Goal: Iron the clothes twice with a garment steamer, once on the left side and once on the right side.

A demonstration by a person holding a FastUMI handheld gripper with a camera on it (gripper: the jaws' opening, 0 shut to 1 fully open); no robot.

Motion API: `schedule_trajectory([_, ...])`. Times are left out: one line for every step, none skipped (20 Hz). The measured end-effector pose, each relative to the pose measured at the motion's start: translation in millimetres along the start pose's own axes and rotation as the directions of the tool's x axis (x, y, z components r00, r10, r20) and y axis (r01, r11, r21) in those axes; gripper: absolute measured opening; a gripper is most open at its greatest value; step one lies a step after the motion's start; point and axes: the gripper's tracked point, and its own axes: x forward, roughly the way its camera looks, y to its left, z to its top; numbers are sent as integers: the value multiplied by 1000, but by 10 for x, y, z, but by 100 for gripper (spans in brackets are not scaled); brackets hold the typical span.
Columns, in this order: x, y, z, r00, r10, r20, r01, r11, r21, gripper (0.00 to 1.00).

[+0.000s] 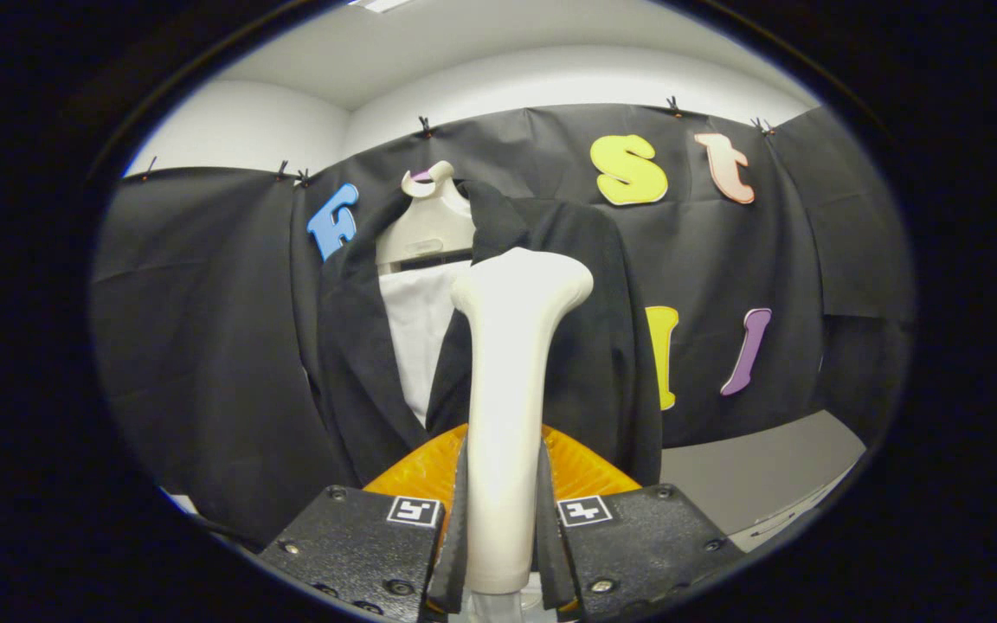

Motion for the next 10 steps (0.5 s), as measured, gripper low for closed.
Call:
schedule_trajectory([-15,-13,-60,1000,-3,-6,3,1000,-1,36])
schedule_trajectory([-29,-30,-125,1000,-5,-15,5,1000,-2,36])
schedule_trajectory([-38,-47,-207,1000,-7,-28,7,1000,-5,36])
schedule_trajectory([-51,-66,-268,999,-7,-40,7,1000,-8,36])
schedule_trajectory([-70,-93,-359,999,-8,-54,7,1000,-8,36])
schedule_trajectory([-81,-122,-439,998,-12,-66,12,1000,-7,36])
schedule_trajectory([-109,-156,-528,997,-18,-76,17,1000,-8,36])
schedule_trajectory([-123,-182,-617,996,-23,-89,22,1000,-8,36])
schedule_trajectory([-131,-192,-696,995,-25,-100,24,1000,-11,36])
schedule_trajectory([-135,-209,-783,993,-26,-115,25,1000,-12,36])
